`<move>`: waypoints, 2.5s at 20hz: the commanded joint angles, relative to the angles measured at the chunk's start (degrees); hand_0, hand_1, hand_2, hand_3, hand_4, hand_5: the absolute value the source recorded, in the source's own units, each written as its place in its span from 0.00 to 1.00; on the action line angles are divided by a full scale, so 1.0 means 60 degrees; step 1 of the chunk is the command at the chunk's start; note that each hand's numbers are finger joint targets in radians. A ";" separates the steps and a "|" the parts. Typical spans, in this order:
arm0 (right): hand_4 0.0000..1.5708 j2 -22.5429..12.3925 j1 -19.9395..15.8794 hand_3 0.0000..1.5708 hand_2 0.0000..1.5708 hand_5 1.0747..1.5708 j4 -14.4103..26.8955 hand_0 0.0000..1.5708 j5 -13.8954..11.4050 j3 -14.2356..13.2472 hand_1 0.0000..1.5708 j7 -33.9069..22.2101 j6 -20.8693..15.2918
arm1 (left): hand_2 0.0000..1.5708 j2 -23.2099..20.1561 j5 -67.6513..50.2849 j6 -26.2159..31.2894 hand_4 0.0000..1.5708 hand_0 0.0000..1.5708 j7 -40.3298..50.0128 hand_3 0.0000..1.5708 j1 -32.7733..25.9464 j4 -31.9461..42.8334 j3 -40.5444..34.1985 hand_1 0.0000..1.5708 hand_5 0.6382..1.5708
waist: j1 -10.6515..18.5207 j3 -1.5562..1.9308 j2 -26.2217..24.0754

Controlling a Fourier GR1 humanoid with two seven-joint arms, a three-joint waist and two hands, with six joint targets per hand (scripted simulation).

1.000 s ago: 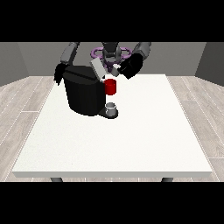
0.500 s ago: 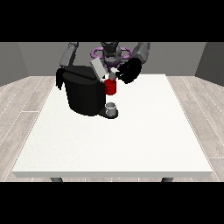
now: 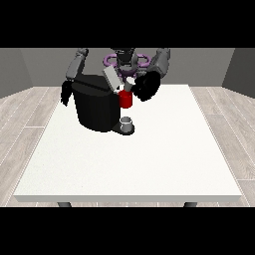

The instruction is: Insert the coffee pod into the coffee machine and close the lid

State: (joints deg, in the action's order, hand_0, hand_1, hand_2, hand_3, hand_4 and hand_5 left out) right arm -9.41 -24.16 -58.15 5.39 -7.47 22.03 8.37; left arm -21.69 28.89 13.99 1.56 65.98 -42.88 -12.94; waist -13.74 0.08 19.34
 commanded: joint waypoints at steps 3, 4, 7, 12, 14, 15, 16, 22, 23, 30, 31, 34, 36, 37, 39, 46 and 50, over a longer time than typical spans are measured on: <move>0.17 0.0050 -0.0280 0.00 0.00 1.00 -0.0300 0.00 -0.0028 0.0008 0.00 -0.0386 -0.0288 | 0.97 -0.0731 -0.0076 0.0387 0.44 0.97 -0.0824 0.92 -0.0060 0.0563 -0.0169 0.97 1.00 | -0.0103 -0.0017 0.0359; 0.17 0.0173 -0.0406 0.00 0.00 1.00 -0.0073 0.00 0.0037 0.0028 0.00 -0.0479 -0.0228 | 0.95 -0.0216 0.0292 -0.0430 0.45 0.94 -0.0089 0.89 0.0114 0.0441 0.0052 0.94 1.00 | -0.0277 -0.0012 0.0248; 0.17 -0.0065 -0.0713 0.00 0.00 1.00 0.0181 0.00 0.0018 -0.0049 0.00 -0.0316 -0.0031 | 0.93 -0.0218 0.0014 -0.0171 0.41 0.92 0.0176 0.87 0.0559 0.0485 -0.0146 0.92 1.00 | -0.0257 -0.0010 0.0335; 0.17 0.0098 -0.0585 0.00 0.00 1.00 0.0324 0.00 0.0074 -0.0047 0.00 -0.0058 0.0040 | 0.92 -0.0138 0.0218 -0.0563 0.38 0.91 -0.0249 0.89 0.0255 0.0390 0.0029 0.91 1.00 | -0.0259 -0.0011 0.0339; 0.21 0.0144 -0.0819 0.00 0.00 1.00 0.0759 0.00 0.0168 -0.0255 0.00 0.0128 -0.0055 | 0.91 -0.0039 0.0294 -0.0420 0.40 0.89 0.0068 0.89 0.0528 0.0206 0.0198 0.89 1.00 | -0.0124 -0.0007 0.0394; 0.20 -0.0262 -0.0490 0.00 0.00 1.00 0.0884 0.00 0.0150 -0.0262 0.00 0.0311 0.0440 | 0.92 -0.0286 0.0175 -0.0414 0.40 0.90 0.0104 0.87 0.0540 0.0243 -0.0027 0.90 1.00 | -0.0268 -0.0007 0.0436; 0.22 -0.0004 -0.0431 0.00 0.00 1.00 0.0755 0.00 0.0076 -0.0127 0.00 0.0303 0.0253 | 0.88 -0.0256 0.0165 -0.0601 0.35 0.87 0.0031 0.80 0.0449 0.0291 -0.0093 0.87 1.00 | -0.0290 -0.0009 0.0303; 0.13 -0.0315 0.0390 0.00 0.00 1.00 0.1445 0.00 0.0354 -0.0651 0.00 0.0823 0.0473 | 0.00 0.1318 -0.0716 -0.0333 0.00 0.00 -0.1485 0.00 -0.1391 -0.0366 0.0019 0.00 1.00 | 0.0823 -0.0012 -0.0716; 0.17 -0.0356 0.0687 0.00 0.00 1.00 0.1302 0.00 0.0571 -0.0765 0.00 0.0339 0.0520 | 0.00 0.1815 -0.1061 -0.0231 0.00 0.00 -0.1841 0.00 -0.2203 -0.0297 -0.0098 0.00 1.00 | 0.1053 -0.0022 -0.1459; 0.11 0.0300 0.2516 0.00 0.00 1.00 0.1124 0.00 0.0301 -0.0330 0.00 0.0964 0.0458 | 0.00 0.2447 -0.2253 0.0465 0.00 0.00 -0.2980 0.00 -0.4517 -0.0299 -0.0667 0.00 1.00 | 0.1887 -0.0026 -0.3469; 0.05 0.0328 0.2826 0.00 0.00 1.00 0.0913 0.00 0.0237 -0.0197 0.00 0.0781 0.0454 | 0.00 0.2617 -0.2245 0.0465 0.00 0.00 -0.3133 0.00 -0.5093 -0.0212 -0.0603 0.00 1.00 | 0.1783 -0.0028 -0.3932; 0.00 0.0609 0.3188 0.00 0.00 1.00 0.0398 0.00 -0.0195 0.0373 0.00 0.0526 0.0221 | 0.00 0.2981 -0.2556 0.0677 0.15 0.00 -0.3481 0.00 -0.6272 -0.0060 -0.0726 0.00 1.00 | 0.2092 -0.0032 -0.4923; 0.00 0.0958 0.3735 0.00 0.00 1.00 -0.0183 0.00 -0.0795 0.1104 0.00 0.0338 -0.0087 | 0.00 0.2707 -0.2636 0.1107 0.23 0.00 -0.3661 0.00 -0.6958 0.0033 -0.0755 0.00 1.00 | 0.1869 -0.0035 -0.5631; 0.00 0.0796 0.4087 0.00 0.00 1.00 -0.0382 0.00 -0.0741 0.1172 0.00 0.0108 0.0169 | 0.00 0.2614 -0.2686 0.1159 0.23 0.00 -0.3593 0.00 -0.7464 0.0078 -0.0838 0.00 1.00 | 0.1851 -0.0032 -0.6051; 0.01 0.1365 0.3411 0.00 0.00 1.00 -0.1271 0.00 -0.1054 0.1673 0.00 -0.0529 -0.0472 | 0.00 0.2455 -0.2755 0.1300 0.19 0.00 -0.3946 0.00 -0.7746 0.0198 -0.0907 0.00 1.00 | 0.1605 -0.0036 -0.5996; 0.13 0.1559 0.3913 0.00 0.00 1.00 -0.3627 0.00 -0.1300 0.3291 0.00 -0.1255 -0.1014 | 0.00 0.2273 -0.2859 0.1271 0.20 0.00 -0.4428 0.00 -0.9419 0.0300 -0.1079 0.00 1.00 | 0.1235 -0.0025 -0.6930; 0.13 0.1401 0.3690 0.00 0.00 1.00 -0.4962 0.00 -0.1541 0.3065 0.00 -0.1934 -0.1360 | 0.00 0.2266 -0.2957 0.1612 0.22 0.00 -0.4372 0.00 -0.9647 -0.0335 -0.0806 0.00 1.00 | 0.1641 -0.0016 -0.6558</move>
State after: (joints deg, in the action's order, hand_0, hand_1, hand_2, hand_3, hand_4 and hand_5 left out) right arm -0.83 -1.60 -81.04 -2.08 10.07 13.35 2.33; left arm -8.06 11.57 22.49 -23.57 11.02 -42.85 -18.64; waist -4.81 -0.04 -20.63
